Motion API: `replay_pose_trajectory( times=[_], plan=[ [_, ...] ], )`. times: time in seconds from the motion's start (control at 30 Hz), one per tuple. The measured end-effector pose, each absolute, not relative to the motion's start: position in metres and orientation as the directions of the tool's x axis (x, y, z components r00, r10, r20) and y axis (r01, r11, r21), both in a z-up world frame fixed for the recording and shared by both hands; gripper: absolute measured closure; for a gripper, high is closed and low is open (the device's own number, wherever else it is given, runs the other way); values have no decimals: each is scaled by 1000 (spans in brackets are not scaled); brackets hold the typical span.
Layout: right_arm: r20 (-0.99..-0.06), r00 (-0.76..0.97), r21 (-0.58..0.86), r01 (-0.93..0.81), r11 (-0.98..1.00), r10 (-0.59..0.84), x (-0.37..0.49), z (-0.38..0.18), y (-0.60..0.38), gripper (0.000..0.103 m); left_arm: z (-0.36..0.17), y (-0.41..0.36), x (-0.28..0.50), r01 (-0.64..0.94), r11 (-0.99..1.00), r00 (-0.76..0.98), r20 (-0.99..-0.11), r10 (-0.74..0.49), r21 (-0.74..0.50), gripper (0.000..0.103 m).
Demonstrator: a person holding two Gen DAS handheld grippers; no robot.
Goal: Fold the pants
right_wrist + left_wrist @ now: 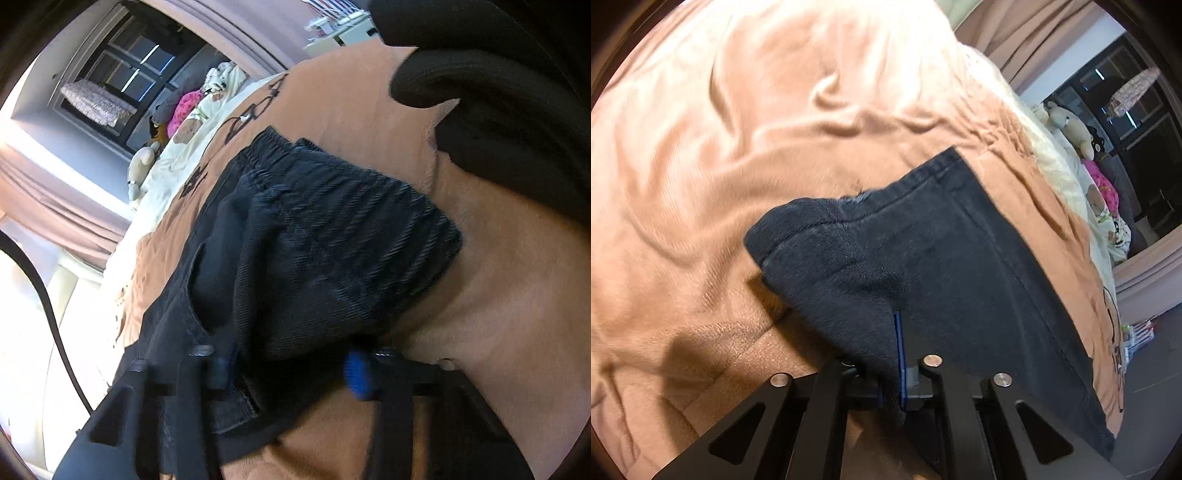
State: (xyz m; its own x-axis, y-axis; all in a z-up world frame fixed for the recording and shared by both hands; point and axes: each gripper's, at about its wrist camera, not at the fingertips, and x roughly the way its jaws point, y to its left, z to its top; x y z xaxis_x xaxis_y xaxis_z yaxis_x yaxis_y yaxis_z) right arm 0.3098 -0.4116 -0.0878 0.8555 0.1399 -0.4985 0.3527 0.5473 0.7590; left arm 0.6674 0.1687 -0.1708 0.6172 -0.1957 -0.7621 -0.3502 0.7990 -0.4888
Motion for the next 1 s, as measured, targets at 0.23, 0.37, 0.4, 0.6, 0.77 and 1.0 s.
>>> replay_pose_trajectory(
  times=[0.23,0.37,0.4,0.6,0.77,1.0],
  plan=[
    [-503,860,690,337,641,89,295,-52,-392,89,-121,171,659,-311,818,674,-719,-168,-483,99],
    [-513,853,681,337,650,95,289,-41,-386,90,-94,171,650,-301,819,699,-697,-159,-489,99],
    [-513,852,683,335,649,101,287,-39,-386,90,-89,172,647,-301,817,702,-694,-159,-492,99],
    [-521,843,683,316,658,135,274,-26,-388,91,-65,185,616,-308,813,718,-682,-143,-494,99],
    [-538,827,675,307,671,163,266,-16,-391,91,-57,200,578,-321,813,716,-686,-128,-486,99],
    [-555,809,671,299,678,193,232,-12,-389,91,-57,217,525,-335,807,711,-693,-123,-487,99]
  ],
)
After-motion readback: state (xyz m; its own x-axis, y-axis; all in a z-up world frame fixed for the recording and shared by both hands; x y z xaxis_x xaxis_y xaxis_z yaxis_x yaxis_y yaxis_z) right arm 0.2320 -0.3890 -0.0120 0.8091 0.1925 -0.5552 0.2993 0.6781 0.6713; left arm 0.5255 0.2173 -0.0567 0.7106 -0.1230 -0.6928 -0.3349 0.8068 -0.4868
